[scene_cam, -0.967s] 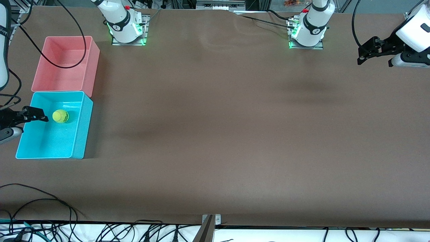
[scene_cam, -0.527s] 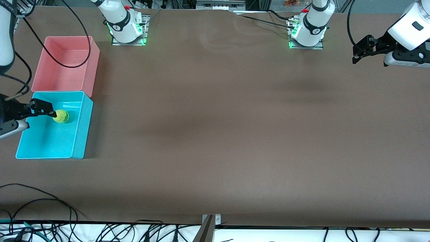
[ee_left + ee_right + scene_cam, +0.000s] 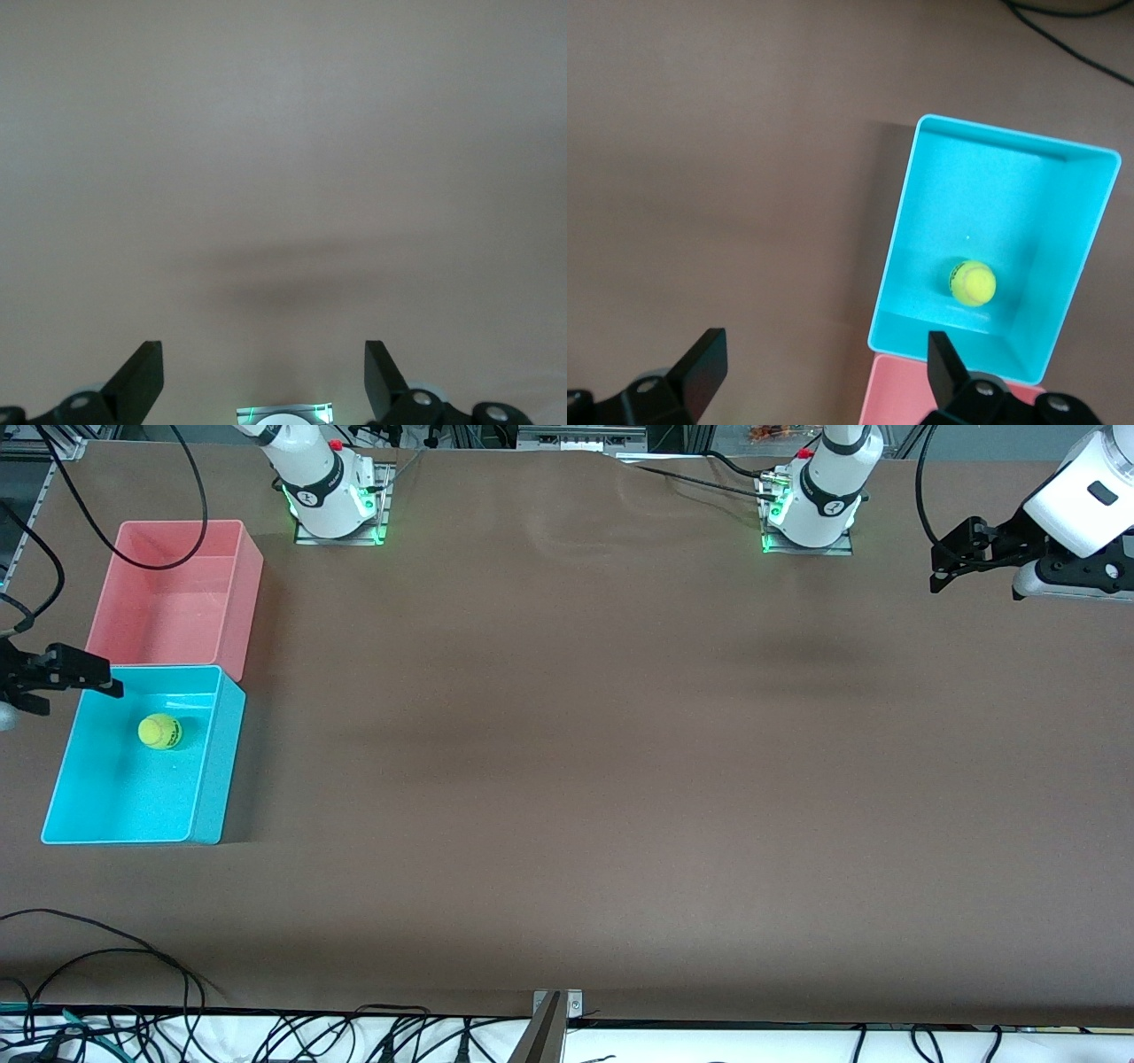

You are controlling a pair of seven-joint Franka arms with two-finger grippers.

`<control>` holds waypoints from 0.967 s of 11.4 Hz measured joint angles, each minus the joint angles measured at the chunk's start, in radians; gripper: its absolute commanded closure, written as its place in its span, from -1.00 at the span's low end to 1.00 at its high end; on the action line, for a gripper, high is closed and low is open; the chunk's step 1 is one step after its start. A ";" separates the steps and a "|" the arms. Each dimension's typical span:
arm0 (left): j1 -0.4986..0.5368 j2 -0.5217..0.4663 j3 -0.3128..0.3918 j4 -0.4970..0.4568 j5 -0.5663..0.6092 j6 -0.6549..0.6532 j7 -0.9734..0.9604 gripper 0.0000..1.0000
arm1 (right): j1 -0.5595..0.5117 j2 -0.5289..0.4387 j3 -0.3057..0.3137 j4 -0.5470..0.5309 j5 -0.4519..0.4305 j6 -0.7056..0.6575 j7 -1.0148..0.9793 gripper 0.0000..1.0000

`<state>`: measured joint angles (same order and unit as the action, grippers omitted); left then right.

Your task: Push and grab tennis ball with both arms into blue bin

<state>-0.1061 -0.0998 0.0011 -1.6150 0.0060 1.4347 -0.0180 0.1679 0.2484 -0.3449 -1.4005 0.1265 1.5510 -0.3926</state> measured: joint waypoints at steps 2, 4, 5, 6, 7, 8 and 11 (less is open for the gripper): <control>0.000 0.000 0.000 0.000 0.000 -0.013 0.000 -1.00 | 0.000 -0.055 0.004 -0.059 -0.009 -0.001 0.077 -1.00; 0.000 0.000 -0.003 0.001 0.000 -0.024 0.000 -1.00 | -0.050 -0.107 0.078 -0.110 -0.050 -0.004 0.138 -1.00; 0.000 0.000 -0.002 0.001 0.000 -0.026 0.000 -1.00 | -0.084 -0.128 0.117 -0.134 -0.058 -0.006 0.149 -1.00; 0.000 0.000 -0.001 0.001 0.000 -0.027 0.000 -1.00 | -0.106 -0.148 0.143 -0.157 -0.072 -0.007 0.150 -1.00; 0.000 0.000 -0.001 0.001 0.000 -0.027 0.000 -1.00 | -0.121 -0.166 0.167 -0.176 -0.090 -0.015 0.150 -1.00; 0.000 0.000 -0.001 0.001 0.000 -0.027 0.000 -1.00 | -0.136 -0.179 0.198 -0.189 -0.104 -0.032 0.152 -1.00; 0.000 0.000 -0.001 0.001 0.000 -0.028 0.000 -1.00 | -0.149 -0.204 0.290 -0.199 -0.179 -0.049 0.169 -1.00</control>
<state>-0.1061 -0.0999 -0.0002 -1.6141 0.0060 1.4070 -0.0180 0.0189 0.0442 -0.0553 -1.5992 -0.0520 1.5016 -0.2239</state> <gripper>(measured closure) 0.000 0.000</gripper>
